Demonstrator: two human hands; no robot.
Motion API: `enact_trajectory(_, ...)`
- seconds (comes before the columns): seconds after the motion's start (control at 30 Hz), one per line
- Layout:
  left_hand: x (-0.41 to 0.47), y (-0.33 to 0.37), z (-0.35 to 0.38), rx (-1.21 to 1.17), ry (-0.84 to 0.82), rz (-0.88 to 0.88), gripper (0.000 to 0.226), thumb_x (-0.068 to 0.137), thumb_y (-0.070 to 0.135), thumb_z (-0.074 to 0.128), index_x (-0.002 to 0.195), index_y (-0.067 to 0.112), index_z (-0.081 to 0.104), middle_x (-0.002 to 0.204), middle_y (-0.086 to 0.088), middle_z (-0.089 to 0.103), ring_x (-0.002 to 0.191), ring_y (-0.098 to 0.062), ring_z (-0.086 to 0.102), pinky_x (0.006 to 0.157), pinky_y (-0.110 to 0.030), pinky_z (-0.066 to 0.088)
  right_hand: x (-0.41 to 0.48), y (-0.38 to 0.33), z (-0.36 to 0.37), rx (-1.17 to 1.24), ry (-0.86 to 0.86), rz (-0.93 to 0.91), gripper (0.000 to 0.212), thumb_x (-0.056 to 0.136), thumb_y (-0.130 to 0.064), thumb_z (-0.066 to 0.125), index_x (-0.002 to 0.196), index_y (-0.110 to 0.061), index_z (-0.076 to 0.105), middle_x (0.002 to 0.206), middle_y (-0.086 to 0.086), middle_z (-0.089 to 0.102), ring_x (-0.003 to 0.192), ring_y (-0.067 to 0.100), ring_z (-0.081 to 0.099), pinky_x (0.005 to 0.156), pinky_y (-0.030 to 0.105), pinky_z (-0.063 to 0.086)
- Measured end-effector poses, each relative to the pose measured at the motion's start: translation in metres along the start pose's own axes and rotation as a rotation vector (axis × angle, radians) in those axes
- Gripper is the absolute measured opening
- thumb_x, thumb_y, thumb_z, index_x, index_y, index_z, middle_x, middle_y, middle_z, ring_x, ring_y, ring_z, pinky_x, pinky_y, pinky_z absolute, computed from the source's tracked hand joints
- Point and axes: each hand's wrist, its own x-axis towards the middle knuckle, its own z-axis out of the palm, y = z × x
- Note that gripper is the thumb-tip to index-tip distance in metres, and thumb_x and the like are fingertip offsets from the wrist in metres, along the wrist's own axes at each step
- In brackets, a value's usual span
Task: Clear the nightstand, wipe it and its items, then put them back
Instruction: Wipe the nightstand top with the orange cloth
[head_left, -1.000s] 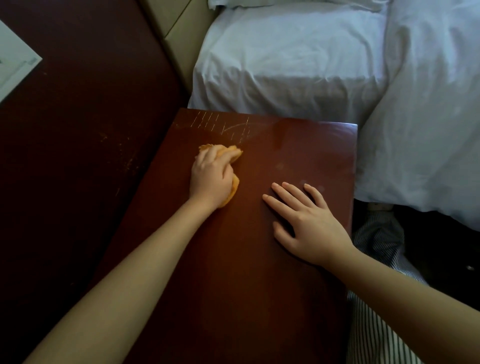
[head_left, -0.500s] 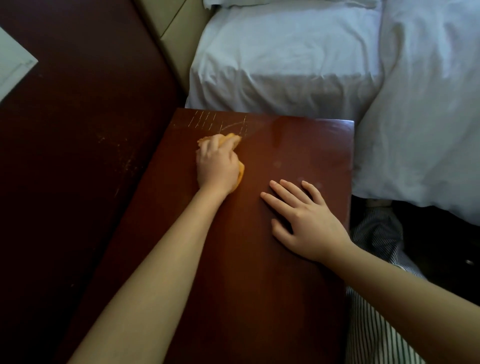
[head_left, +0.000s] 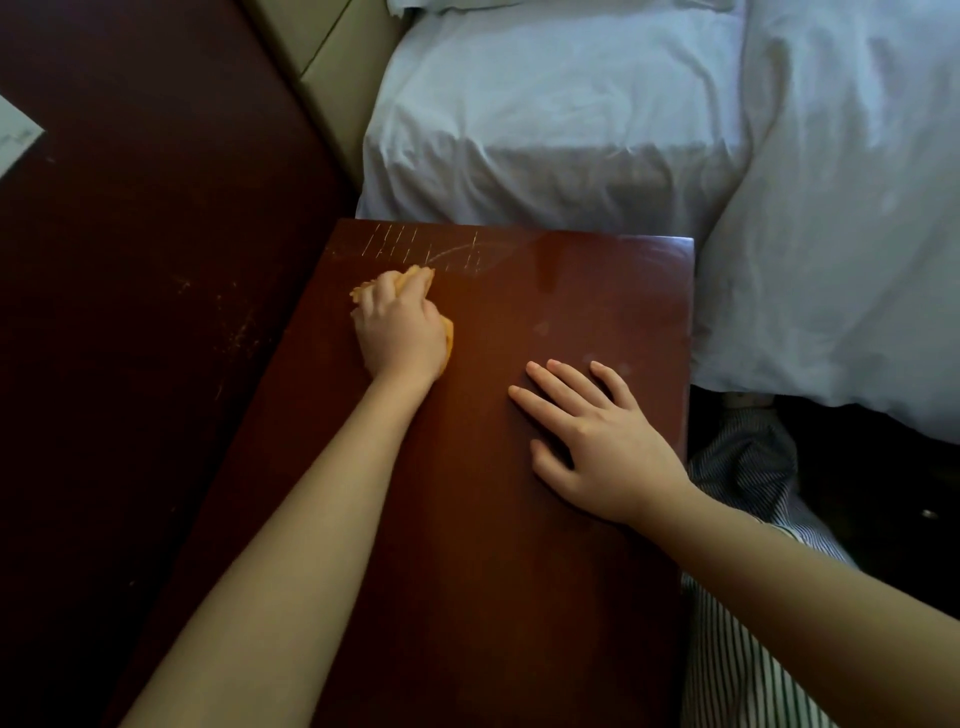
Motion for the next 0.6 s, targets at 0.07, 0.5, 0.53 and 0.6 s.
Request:
enact_trajectory(0.07, -0.005, 0.013, 0.004, -0.025, -0.042, 0.088, 0.04, 0.094, 0.015, 0.039, 0.13, 0.026, 0.053, 0.135, -0.004, 0.047, 0.125, -0.025, 0.038, 0.103, -0.037, 0.028, 0.0, 0.0, 0.0, 0.002, 0.0, 0.003, 0.053, 0.085, -0.041, 0.036, 0.131, -0.022, 0.055, 0.139, 0.006, 0.051, 0.13, 0.025, 0.045, 0.108, 0.05, 0.025)
enact_trajectory(0.5, 0.002, -0.025, -0.009, -0.031, -0.053, 0.025, 0.039, 0.094, 0.016, 0.04, 0.129, 0.027, 0.053, 0.134, -0.004, 0.047, 0.124, -0.025, 0.037, 0.103, -0.038, 0.035, 0.0, 0.0, 0.001, 0.012, 0.011, 0.004, 0.053, 0.085, -0.04, 0.036, 0.131, -0.022, 0.056, 0.138, 0.006, 0.052, 0.129, 0.026, 0.047, 0.111, 0.047, 0.026)
enact_trajectory(0.53, 0.005, -0.015, -0.005, -0.021, -0.01, -0.044, 0.038, 0.094, 0.016, 0.04, 0.129, 0.027, 0.053, 0.134, -0.003, 0.047, 0.124, -0.024, 0.037, 0.103, -0.038, 0.034, 0.0, 0.0, 0.001, 0.01, 0.009, 0.004, 0.053, 0.085, -0.041, 0.036, 0.131, -0.022, 0.056, 0.138, 0.006, 0.052, 0.129, 0.025, 0.047, 0.11, 0.047, 0.027)
enact_trajectory(0.6, 0.006, 0.007, 0.003, -0.037, 0.022, -0.088, 0.038, 0.094, 0.016, 0.041, 0.128, 0.027, 0.054, 0.135, -0.001, 0.046, 0.125, -0.022, 0.037, 0.104, -0.037, 0.03, 0.0, 0.0, 0.001, 0.018, 0.006, 0.004, 0.053, 0.085, -0.041, 0.036, 0.131, -0.022, 0.056, 0.138, 0.006, 0.052, 0.129, 0.025, 0.046, 0.112, 0.045, 0.025)
